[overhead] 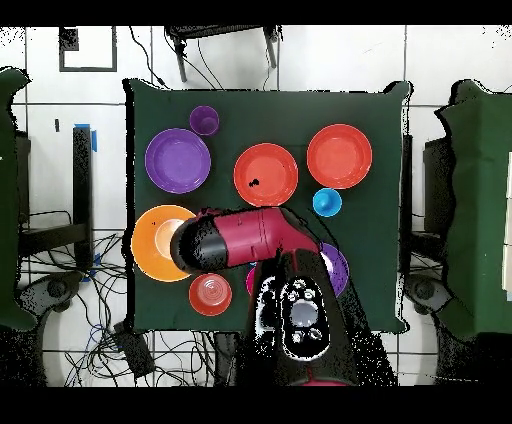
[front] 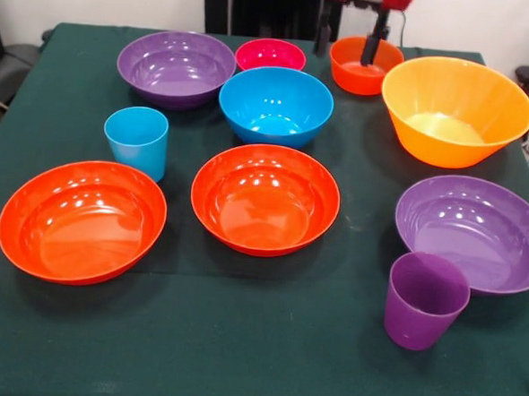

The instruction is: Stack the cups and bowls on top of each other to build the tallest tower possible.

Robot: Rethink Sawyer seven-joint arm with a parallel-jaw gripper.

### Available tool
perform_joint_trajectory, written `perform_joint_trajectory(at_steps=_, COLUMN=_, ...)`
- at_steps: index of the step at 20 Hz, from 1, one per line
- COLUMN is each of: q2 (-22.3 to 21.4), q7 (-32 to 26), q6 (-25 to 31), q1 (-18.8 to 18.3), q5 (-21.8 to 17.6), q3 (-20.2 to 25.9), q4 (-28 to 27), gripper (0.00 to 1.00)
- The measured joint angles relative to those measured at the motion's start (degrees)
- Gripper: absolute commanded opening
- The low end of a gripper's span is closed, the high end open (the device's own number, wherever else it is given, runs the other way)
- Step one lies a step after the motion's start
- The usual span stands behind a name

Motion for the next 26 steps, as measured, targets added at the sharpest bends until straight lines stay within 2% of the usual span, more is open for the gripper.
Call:
perform_joint_trajectory(at_steps=8, q2=8.3, q7=0.0, q6=1.5, q1=1.6, q5=4.4, q3=-2.5, q4=-13.0, gripper=1.00)
perform_joint_trajectory(at_steps=14, q2=14.8, q7=0.0, q6=5.5, q1=2.6, q5=8.4, q3=-4.4, q4=-24.1, gripper=1.00)
perform_joint_trajectory(at_steps=23, q2=20.8, q7=0.6, q6=12.6, q1=5.6, q5=13.9, q3=-7.5, q4=-36.4, gripper=1.00)
perform_joint_trajectory(at_steps=26, q2=21.7, q7=0.8, q6=13.3, q1=6.4, q5=14.8, q3=-8.1, q4=-38.4, gripper=1.00)
